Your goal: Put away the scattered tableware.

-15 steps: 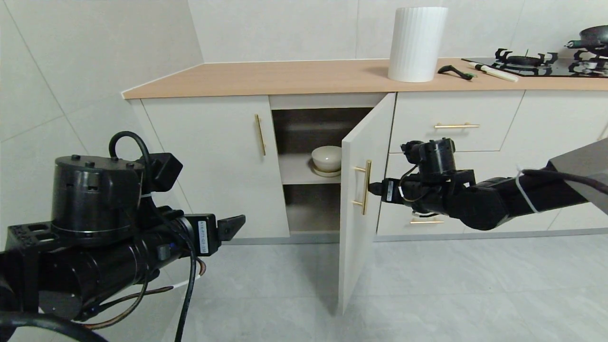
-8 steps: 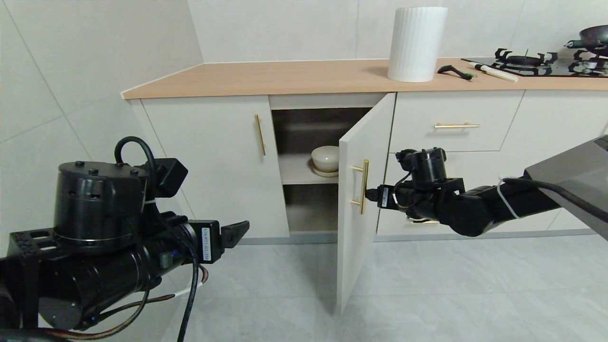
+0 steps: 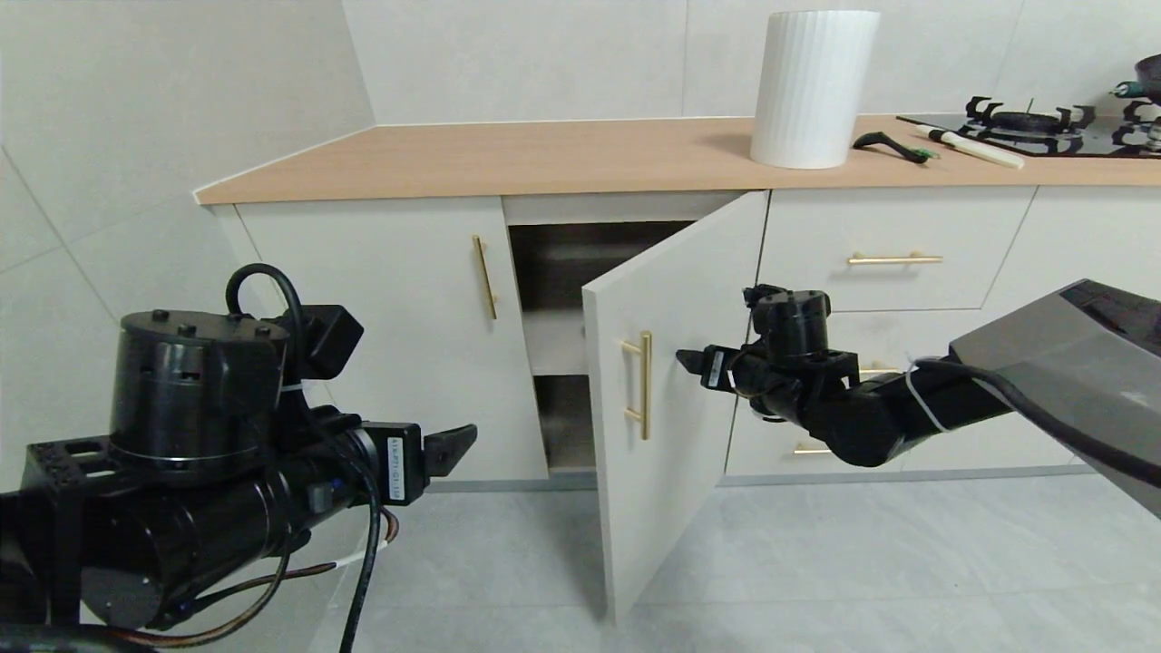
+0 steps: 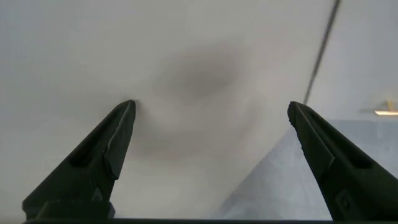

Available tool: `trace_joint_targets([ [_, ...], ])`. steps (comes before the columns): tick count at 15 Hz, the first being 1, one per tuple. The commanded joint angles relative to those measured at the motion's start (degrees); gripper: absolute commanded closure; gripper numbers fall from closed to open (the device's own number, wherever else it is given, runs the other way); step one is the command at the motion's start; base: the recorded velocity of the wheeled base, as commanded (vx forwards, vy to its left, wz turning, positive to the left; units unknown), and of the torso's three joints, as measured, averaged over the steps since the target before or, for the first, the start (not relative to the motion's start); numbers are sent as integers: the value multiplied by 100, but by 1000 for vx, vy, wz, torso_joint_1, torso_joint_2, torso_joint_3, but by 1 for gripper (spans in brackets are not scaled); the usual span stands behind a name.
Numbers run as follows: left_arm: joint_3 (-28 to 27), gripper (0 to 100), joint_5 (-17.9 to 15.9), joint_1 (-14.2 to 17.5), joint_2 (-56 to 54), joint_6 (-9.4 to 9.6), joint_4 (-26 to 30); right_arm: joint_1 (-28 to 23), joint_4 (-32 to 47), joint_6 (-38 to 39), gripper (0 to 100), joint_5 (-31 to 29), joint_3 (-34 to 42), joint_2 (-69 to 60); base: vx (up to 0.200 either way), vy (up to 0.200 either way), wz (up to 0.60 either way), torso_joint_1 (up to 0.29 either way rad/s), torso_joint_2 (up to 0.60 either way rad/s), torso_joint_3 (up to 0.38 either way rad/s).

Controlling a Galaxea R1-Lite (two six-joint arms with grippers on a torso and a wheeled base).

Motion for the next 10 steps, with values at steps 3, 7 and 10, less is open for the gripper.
trace_joint_targets([
  [3,-16,0,3,4,66,-10,-1,104,-74,274,0,-82,-225,178,133,0,0,5,0,2],
  [7,-34,0,56,13,5,-1,-1,104,-74,573,0,-495,-699,459,0,0,0,0,0,0],
  [10,-34,0,56,13,40,-1,-1,87,-74,713,0,-935,-1288,846,0,0,0,0,0,0],
])
